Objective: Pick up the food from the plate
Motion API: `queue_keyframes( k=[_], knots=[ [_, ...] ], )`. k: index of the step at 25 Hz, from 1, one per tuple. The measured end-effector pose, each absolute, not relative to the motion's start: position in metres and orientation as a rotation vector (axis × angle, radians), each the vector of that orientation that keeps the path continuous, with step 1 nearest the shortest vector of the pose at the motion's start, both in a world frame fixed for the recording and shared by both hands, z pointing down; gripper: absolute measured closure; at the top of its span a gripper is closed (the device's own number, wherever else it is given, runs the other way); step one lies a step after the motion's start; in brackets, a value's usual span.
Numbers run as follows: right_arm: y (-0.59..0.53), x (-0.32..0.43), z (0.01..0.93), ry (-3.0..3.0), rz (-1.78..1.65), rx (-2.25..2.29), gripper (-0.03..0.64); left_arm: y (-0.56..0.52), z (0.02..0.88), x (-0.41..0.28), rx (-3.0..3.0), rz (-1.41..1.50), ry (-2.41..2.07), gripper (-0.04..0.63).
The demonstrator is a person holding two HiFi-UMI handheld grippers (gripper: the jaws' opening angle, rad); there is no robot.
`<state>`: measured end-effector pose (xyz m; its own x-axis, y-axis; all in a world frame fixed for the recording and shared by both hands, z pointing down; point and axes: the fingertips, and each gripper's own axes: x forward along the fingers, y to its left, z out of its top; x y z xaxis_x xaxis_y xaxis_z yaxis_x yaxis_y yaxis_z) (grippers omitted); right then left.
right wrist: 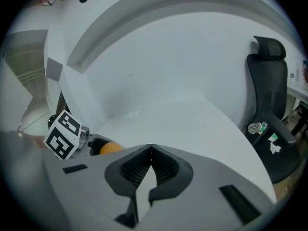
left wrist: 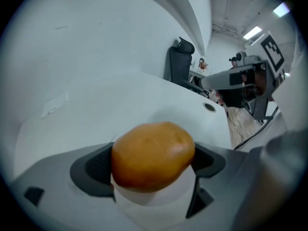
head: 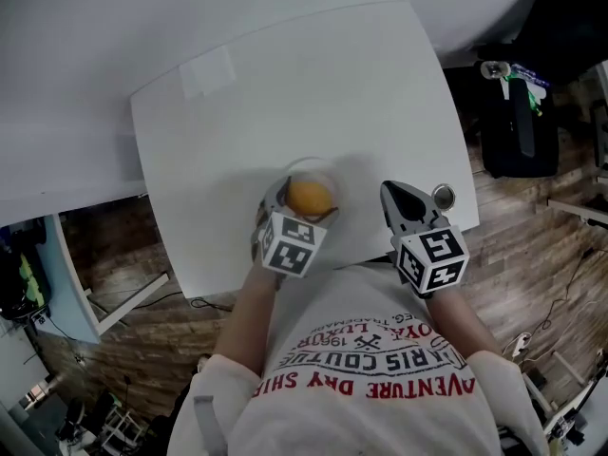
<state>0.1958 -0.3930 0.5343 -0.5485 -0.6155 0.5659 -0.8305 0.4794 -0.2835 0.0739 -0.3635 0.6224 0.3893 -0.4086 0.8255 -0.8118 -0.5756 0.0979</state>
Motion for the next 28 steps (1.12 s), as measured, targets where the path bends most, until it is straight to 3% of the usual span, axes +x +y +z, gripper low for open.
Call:
queue_keyframes(
  k=[13, 22, 28],
  knots=[
    [-0.412, 0.167, 0.463, -2.511, 0.585, 1.238, 0.606, -0.397, 0.477, 0.068, 2.366, 0.636, -1.366, 0.106],
    [-0.428, 0.146, 0.391, -2.657, 0.246, 1.279, 0.606, -0.414, 0.378, 0.032, 2.430, 0.236, -1.696, 0.106],
    [-0.422, 0.134, 0.360, -2.720, 0.144, 1.292, 0.606, -0.404, 0.350, 0.023, 2.445, 0.149, -1.752, 0.106]
  ],
)
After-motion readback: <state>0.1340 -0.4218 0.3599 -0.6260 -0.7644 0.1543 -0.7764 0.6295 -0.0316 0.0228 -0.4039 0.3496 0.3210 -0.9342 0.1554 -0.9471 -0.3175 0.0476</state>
